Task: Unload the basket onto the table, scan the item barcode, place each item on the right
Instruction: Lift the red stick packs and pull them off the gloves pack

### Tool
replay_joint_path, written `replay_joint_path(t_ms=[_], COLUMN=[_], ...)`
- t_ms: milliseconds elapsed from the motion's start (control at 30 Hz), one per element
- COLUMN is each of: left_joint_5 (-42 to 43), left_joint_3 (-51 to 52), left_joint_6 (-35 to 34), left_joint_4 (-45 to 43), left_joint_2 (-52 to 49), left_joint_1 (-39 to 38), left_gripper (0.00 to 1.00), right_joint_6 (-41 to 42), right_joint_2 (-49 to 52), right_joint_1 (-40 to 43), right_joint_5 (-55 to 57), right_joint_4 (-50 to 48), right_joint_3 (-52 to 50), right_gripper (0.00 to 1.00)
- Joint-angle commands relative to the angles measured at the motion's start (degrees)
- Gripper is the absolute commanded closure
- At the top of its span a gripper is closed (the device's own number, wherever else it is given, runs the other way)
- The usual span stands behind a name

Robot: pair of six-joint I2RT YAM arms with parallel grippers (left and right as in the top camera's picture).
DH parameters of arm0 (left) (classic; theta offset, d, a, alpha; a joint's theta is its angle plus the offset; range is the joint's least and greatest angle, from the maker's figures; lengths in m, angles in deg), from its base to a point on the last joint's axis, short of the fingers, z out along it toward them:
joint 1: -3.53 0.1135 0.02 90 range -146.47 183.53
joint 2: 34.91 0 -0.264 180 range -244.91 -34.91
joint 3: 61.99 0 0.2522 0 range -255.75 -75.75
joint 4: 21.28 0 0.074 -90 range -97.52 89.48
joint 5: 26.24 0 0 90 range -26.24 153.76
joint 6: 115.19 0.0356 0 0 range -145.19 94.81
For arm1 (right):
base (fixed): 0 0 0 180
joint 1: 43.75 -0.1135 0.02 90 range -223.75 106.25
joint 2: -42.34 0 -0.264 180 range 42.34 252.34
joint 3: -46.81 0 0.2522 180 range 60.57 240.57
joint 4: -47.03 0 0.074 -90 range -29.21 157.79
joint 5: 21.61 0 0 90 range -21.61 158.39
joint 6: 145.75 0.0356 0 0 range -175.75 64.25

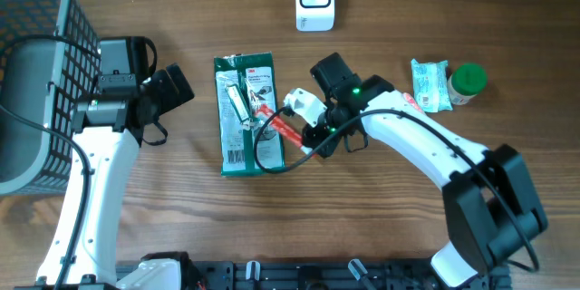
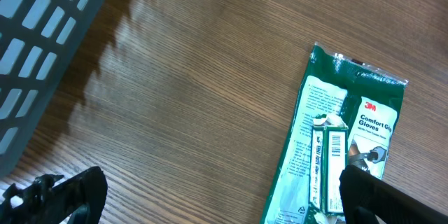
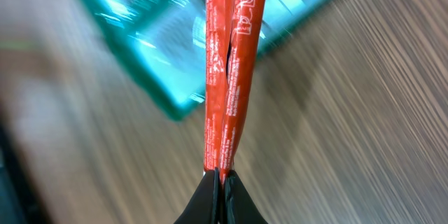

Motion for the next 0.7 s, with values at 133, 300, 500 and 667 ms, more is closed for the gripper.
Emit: replay_joint_path(t_ms=[133,300,500,667], left_joint_5=[-0.5,-0.5,-0.5,-0.52], left_joint_3=[-0.28,-0.28,-0.28,-0.28], left_joint_6=[0.66,0.63,0.66,0.66], left_joint_4=[-0.13,-0.13,-0.11,-0.13], left_joint_2=[-0.11,-0.11,-0.11,-0.11], left_joint_1=[0.26,0.26,0.26,0.26], left_gripper=[0.0,0.0,0.0,0.0], right_joint_6=[-7.89,-7.76,-7.72,-7.78], right_joint_2=[-1.09,0.81,3.32,3.87], right_joint_1=[-1.77,-2.97,-2.86,-3.23], right_joint_5=[-7.5,-2.12,6.95,6.12], right_joint_4=[-0.11,-2.45,-3.48,-3.96], right_joint_3=[-1.33,-4.04,-5.49,-5.49], right_gripper=[0.96,0.96,0.96,0.87])
